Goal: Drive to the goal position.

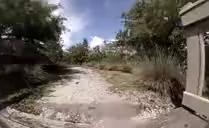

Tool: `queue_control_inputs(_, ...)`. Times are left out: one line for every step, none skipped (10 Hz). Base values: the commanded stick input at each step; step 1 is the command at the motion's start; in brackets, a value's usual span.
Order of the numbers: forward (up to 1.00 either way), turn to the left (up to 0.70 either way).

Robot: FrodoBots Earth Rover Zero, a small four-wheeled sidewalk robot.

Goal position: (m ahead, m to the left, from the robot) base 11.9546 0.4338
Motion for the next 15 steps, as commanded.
queue_control_inputs(0.84, 0.00)
queue_control_inputs(0.84, 0.00)
queue_control_inputs(0.84, 0.14)
queue_control_inputs(0.84, 0.33)
queue_control_inputs(0.84, 0.13)
queue_control_inputs(0.84, 0.00)
queue_control_inputs(0.84, 0.00)
queue_control_inputs(0.84, 0.00)
queue_control_inputs(0.84, 0.16)
queue_control_inputs(0.84, 0.25)
queue_control_inputs(0.84, 0.10)
queue_control_inputs(0.84, 0.00)
queue_control_inputs(0.84, 0.03)
queue_control_inputs(0.84, 0.22)
queue_control_inputs(0.84, 0.32)
